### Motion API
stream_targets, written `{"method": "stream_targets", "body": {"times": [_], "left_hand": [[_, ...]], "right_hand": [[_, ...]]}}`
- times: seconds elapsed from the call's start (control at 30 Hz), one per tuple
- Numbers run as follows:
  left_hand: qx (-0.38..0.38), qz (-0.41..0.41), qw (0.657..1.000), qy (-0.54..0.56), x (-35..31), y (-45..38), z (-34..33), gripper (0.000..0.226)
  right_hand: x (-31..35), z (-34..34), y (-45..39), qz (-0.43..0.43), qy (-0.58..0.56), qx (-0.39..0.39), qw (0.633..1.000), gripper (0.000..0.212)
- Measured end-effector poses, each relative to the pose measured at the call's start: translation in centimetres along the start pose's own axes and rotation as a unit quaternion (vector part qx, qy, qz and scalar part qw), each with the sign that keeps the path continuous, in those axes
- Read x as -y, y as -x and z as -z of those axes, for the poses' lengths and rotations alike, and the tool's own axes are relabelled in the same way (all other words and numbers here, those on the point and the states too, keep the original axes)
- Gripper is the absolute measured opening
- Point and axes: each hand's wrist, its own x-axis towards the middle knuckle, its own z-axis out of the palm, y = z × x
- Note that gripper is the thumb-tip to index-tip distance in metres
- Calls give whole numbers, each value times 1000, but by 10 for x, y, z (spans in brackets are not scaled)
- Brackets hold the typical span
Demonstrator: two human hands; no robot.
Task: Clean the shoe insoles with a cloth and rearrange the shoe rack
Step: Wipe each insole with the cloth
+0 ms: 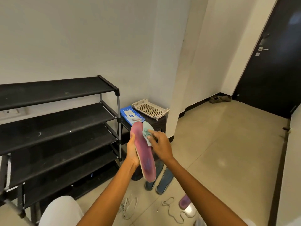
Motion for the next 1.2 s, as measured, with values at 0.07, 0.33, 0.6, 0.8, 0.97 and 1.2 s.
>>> {"method": "stream_targets", "body": {"times": [0.07,0.33,0.6,0.8,0.97,1.2], "left_hand": [[-8,6,1000,-15,0,2,-9,55],[-31,72,994,77,-5,-8,24,73],[-23,70,997,21,-10,-15,-4,79],[166,74,980,83,28,-6,-20,69],[12,71,992,106,18,-19,6,65],[50,39,994,85,14,-15,-8,51]], "right_hand": [[3,-8,-2,-4,54,20,998,32],[1,-24,46,101,1,93,991,34],[2,-21,28,-90,-75,-11,993,20],[13,-29,12,-89,43,-104,990,24],[19,-29,28,13,54,-30,998,26],[1,0,-3,24,96,-51,994,33]]}}
